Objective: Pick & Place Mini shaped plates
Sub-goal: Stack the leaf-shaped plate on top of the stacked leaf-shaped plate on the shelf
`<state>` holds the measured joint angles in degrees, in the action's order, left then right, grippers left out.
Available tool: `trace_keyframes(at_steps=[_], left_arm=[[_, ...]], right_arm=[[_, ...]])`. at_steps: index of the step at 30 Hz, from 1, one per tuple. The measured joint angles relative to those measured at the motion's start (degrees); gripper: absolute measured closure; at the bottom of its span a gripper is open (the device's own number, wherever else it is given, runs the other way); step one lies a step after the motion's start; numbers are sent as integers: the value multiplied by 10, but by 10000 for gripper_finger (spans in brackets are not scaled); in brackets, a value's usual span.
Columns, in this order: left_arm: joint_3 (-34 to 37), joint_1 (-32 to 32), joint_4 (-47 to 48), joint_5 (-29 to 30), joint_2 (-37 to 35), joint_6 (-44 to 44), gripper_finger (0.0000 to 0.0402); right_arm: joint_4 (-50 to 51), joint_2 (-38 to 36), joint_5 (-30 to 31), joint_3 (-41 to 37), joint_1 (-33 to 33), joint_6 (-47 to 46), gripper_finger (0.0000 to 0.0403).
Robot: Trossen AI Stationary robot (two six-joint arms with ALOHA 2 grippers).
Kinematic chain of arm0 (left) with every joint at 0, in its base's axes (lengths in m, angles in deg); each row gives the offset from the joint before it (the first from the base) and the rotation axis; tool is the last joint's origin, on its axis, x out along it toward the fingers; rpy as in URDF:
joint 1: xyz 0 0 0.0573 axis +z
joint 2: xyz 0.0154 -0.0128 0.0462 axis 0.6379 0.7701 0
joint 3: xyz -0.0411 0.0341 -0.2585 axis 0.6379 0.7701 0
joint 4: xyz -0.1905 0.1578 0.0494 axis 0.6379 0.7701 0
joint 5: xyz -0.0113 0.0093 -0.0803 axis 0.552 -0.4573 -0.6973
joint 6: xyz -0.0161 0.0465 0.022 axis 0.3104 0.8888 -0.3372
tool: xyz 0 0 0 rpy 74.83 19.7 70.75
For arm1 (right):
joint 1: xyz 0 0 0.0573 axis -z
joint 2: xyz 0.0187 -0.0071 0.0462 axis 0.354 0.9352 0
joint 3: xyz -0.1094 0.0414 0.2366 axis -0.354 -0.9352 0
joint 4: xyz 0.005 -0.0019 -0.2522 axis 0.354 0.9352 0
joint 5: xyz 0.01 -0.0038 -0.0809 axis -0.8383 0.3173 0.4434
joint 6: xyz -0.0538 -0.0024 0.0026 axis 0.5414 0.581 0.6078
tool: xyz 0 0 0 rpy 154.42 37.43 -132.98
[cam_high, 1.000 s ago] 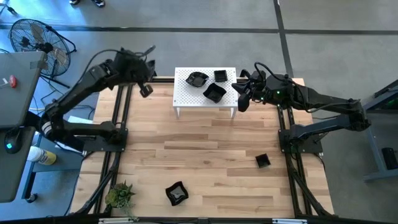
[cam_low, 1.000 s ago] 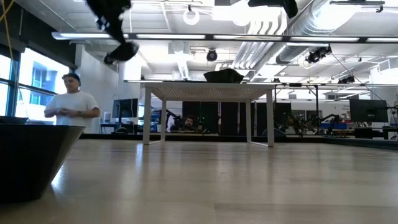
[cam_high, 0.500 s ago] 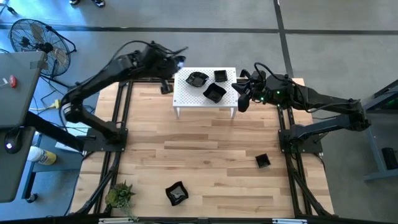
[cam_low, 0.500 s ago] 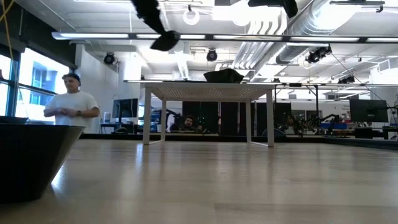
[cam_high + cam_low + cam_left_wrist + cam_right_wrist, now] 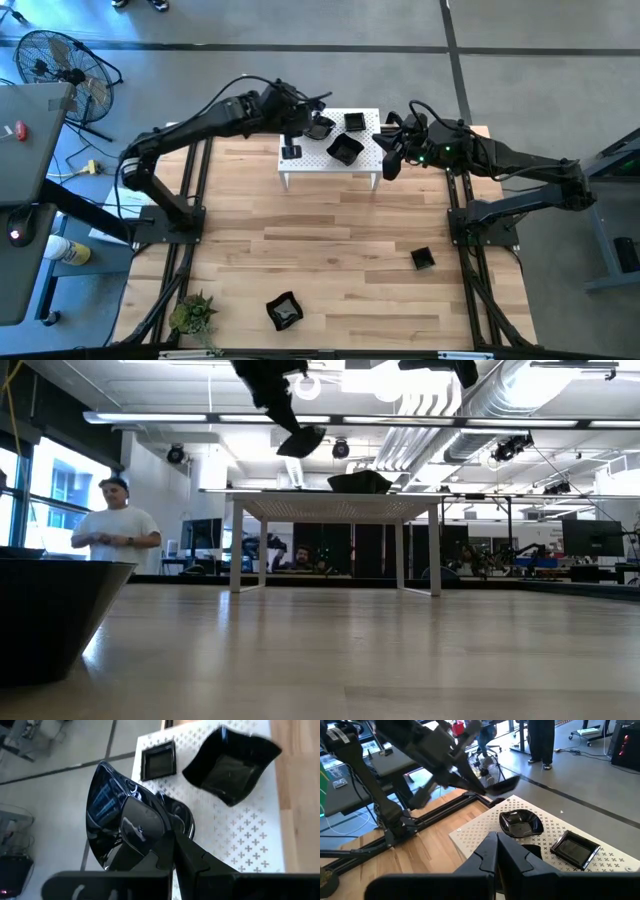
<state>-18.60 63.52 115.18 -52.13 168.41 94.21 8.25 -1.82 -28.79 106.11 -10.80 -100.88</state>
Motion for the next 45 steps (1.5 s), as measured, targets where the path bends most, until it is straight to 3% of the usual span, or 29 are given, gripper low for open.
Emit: trace_keyframes(at_steps=[16, 29, 45], left_arm=[[4, 1, 6, -13, 55, 39, 401], [1, -6, -7, 37, 103, 32, 399], [1, -6, -38, 56, 103, 3, 300]], right_arm=[[0, 0, -5, 0, -11, 0, 402], [-1, 0, -5, 0, -11, 0, 402], [-1, 0, -4, 0, -11, 2, 402]])
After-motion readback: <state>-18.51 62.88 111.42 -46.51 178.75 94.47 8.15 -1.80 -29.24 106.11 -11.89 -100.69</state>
